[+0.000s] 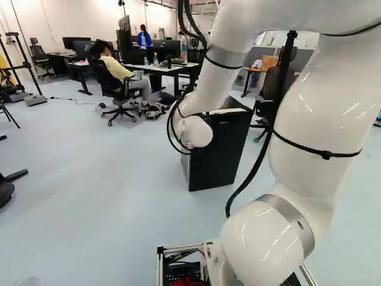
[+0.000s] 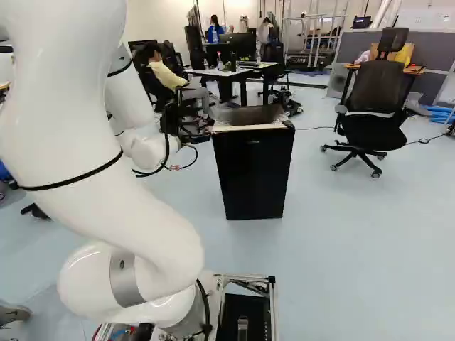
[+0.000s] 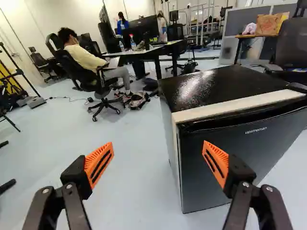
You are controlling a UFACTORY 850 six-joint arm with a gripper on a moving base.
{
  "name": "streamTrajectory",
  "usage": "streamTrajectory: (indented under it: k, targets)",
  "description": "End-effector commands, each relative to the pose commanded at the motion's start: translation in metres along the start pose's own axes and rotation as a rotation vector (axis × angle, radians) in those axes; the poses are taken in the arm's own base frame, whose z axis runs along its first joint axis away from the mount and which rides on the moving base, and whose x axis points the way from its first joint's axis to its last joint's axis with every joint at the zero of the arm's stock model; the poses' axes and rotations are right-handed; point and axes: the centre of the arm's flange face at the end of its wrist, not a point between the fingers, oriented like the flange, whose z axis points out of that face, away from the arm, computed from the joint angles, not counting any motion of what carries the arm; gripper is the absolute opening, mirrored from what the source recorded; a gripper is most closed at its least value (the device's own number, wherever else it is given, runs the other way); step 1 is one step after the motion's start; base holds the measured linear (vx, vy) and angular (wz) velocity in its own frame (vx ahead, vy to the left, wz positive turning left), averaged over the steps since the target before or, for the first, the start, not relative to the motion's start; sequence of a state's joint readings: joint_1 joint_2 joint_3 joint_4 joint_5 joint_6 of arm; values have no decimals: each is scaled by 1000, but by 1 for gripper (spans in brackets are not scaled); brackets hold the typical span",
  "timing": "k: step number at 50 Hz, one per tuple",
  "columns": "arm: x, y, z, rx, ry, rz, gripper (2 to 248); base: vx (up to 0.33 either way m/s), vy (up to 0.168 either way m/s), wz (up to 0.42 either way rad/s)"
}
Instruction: Grab a drink from the fridge
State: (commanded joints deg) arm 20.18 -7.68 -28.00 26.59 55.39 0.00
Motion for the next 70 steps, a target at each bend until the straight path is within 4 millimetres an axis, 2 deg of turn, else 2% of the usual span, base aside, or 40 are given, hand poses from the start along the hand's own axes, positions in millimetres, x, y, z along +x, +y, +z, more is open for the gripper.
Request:
streamTrajectory:
  k: [19,38,66,70]
  targets:
    - [-3,-18,19,-73,-5,67,247,0,0,0]
    - [-24,-31,40,-166,-39,120,247,0,0,0]
    - [-58,-35,60,-319,-85,183,247,0,0,0]
    - [-58,-36,61,-330,-82,192,247,0,0,0]
